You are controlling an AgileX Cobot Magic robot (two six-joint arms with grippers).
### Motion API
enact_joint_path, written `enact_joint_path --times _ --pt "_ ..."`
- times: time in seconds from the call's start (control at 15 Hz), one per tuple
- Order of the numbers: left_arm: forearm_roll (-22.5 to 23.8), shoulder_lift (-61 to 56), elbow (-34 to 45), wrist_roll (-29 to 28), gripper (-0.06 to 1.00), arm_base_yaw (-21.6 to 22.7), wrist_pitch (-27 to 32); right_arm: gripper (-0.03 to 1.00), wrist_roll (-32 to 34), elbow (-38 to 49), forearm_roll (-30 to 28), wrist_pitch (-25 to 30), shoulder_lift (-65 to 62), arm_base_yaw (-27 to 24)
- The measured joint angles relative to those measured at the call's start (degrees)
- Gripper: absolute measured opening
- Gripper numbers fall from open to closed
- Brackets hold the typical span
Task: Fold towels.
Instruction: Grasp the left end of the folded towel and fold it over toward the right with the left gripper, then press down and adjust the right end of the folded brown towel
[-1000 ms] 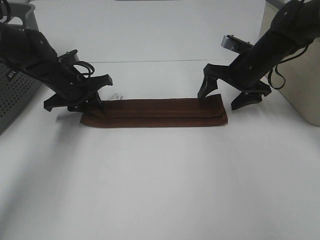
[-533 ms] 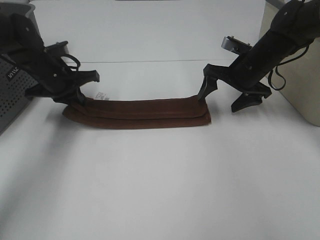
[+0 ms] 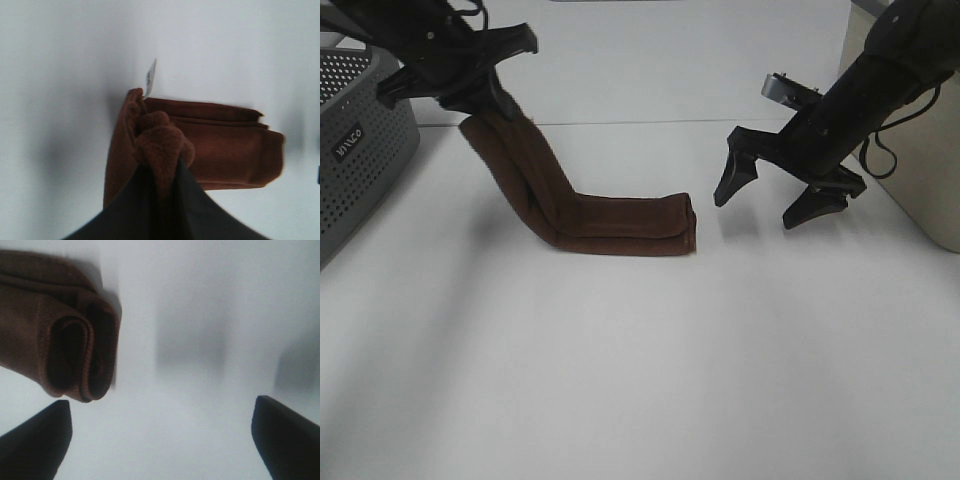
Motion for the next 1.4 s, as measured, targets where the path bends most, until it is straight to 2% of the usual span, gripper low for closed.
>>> enact_joint_path --times 0.33,0.4,0.53,0.73,0.87,0.93,1.07,1.2,1.4 --pt "-1.72 8.54 -9.63 -7.28 0.07 -8.82 0.86 0.91 0.00 0.00 0.00 3.95 -7.22 0.00" --pt "-1.95 10.77 -11.40 -9.34 0.10 -10.20 0.63 0.91 0.00 0.00 0.00 4.35 -8.37 0.00" --pt "-2.29 13.52 -13.87 -12.20 0.21 -11.69 -0.11 0.91 0.00 0.00 0.00 4.64 -9.80 0.00" --pt "-4.47 16.50 -16.10 -14.04 0.52 -13.98 -2.06 0.91 0.00 0.00 0.00 4.70 -10.77 0.00" --pt "-6.36 16.16 -16.44 -14.09 0.58 -14.84 -6.59 0.91 0.00 0.00 0.06 4.70 -10.77 0.00" --pt "-6.47 15.81 -16.50 -14.09 0.59 -14.90 -7.05 0.91 0.00 0.00 0.57 4.81 -10.77 0.00" --pt "-3.21 12.66 -16.73 -13.69 0.59 -12.61 -8.14 0.91 -0.92 0.00 6.25 5.73 -10.77 0.11" --pt "0.80 10.43 -16.73 -13.58 0.59 -9.68 -7.91 0.91 -5.73 0.00 13.24 5.96 -10.08 1.60" --pt "3.32 9.17 -16.84 -13.58 0.59 -5.79 -5.61 0.91 -13.58 0.00 27.56 6.42 -5.44 6.25"
